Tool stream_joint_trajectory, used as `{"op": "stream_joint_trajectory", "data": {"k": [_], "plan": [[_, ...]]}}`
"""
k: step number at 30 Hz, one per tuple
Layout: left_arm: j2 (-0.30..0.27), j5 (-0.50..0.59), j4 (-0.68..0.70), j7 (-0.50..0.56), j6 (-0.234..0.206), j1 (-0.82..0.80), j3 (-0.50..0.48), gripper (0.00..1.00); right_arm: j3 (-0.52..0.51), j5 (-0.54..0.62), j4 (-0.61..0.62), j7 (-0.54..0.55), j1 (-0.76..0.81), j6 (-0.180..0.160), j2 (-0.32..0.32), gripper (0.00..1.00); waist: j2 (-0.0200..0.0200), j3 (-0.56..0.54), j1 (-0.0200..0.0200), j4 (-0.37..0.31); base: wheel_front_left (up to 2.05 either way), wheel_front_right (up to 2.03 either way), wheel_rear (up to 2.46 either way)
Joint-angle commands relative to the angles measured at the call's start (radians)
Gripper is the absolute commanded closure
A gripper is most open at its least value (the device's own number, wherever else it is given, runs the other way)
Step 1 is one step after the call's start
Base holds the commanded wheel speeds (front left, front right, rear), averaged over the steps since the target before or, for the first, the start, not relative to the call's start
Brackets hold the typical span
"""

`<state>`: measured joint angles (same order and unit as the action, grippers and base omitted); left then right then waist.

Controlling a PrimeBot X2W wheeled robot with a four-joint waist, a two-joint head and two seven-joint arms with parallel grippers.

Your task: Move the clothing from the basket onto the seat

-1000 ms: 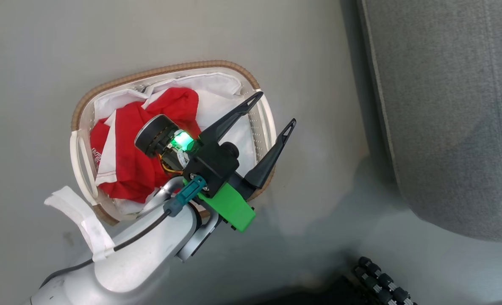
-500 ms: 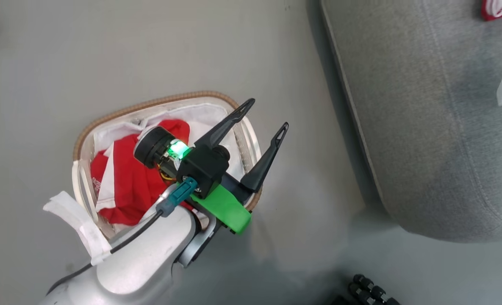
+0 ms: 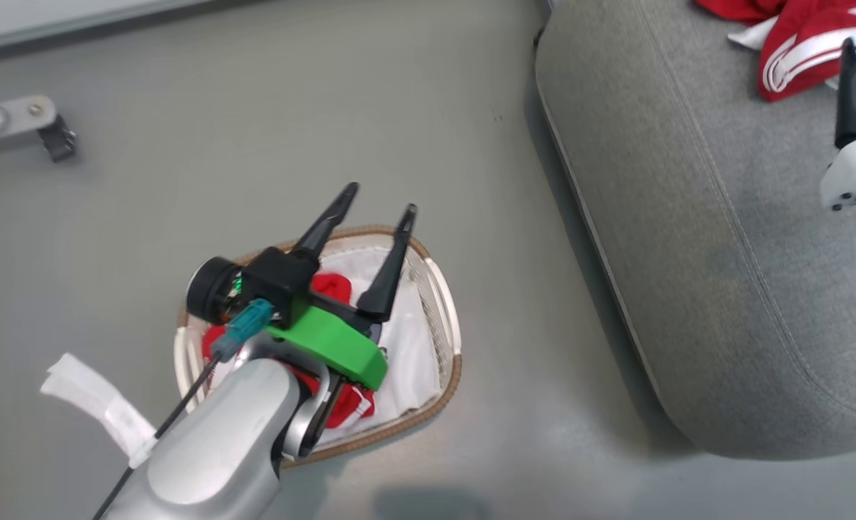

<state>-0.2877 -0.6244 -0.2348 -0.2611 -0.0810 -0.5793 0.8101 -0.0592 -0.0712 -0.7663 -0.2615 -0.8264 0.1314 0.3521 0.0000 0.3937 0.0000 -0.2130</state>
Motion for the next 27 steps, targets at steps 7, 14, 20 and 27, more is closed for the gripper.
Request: {"op": "stream_joint_trajectory", "data": {"k": [7, 14, 20, 27], "plan": [[0.025, 0.033, -0.012, -0.005, 0.001, 0.151, -0.181, 0.00, 0.025, -0.010, 0.099, -0.003, 0.125, -0.001, -0.086, 0.00, 0.0000, -0.166, 0.0000, 0.123, 0.00, 0.00, 0.00], [0.061, 0.086, -0.010, -0.005, 0.021, 0.293, -0.348, 0.00, 0.014, -0.006, 0.196, -0.005, 0.263, -0.001, -0.183, 0.00, 0.0000, -0.235, 0.0000, 0.188, 0.00, 0.00, 0.00], [0.088, 0.150, -0.005, -0.005, 0.028, 0.393, -0.442, 0.00, 0.003, 0.034, 0.310, -0.005, 0.423, -0.001, -0.262, 0.00, 0.0000, -0.282, 0.0000, 0.233, 0.00, 0.00, 0.00], [0.135, 0.190, -0.017, -0.005, 0.052, 0.486, -0.515, 0.00, -0.014, 0.046, 0.439, -0.005, 0.604, -0.001, -0.299, 0.00, 0.0000, -0.333, 0.0000, 0.268, 0.00, 0.00, 0.00]]}}
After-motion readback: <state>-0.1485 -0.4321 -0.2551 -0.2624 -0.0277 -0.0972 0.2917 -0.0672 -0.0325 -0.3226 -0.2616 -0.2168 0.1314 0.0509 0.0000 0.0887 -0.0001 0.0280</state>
